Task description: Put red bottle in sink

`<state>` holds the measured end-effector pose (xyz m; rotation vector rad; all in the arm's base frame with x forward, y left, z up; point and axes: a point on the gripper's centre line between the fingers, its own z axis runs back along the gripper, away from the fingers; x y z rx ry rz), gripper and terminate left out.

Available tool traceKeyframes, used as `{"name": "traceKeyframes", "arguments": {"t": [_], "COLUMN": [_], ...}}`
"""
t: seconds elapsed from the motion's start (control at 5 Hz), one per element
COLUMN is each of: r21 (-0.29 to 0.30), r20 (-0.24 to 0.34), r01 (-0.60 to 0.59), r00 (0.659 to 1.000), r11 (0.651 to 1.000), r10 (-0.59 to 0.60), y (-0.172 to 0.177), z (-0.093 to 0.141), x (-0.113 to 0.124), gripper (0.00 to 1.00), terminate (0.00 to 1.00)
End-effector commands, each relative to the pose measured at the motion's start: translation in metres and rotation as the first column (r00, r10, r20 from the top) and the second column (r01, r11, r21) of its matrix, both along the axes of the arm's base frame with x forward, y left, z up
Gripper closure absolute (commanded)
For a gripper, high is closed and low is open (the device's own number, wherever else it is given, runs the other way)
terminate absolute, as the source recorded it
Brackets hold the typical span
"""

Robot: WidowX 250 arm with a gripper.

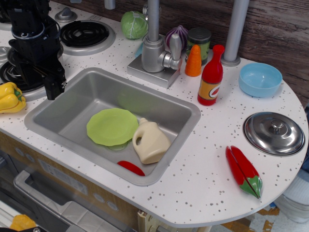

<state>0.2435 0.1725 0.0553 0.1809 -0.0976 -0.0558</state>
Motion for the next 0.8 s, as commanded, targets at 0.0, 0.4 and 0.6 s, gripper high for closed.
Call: {"name": "traceKeyframes", "arguments": {"t": [0.0,0.4,0.6], "r21": [0.000,-0.038,-0.082], "r20": [0.000,0.095,0.176], "r01": [0.000,-0.002,-0.007], "r00": [1.000,0.995,0.984], "r11": [1.000,0.999,0.997], "r10": [0.000,0.006,0.021], "y": [0.000,-0.092,-0.131], "z": [0.000,0.033,0.035], "x": [0.000,0.022,0.043], "gripper": [0.00,0.00,0.00], "terminate": [0.00,0.00,0.00]}}
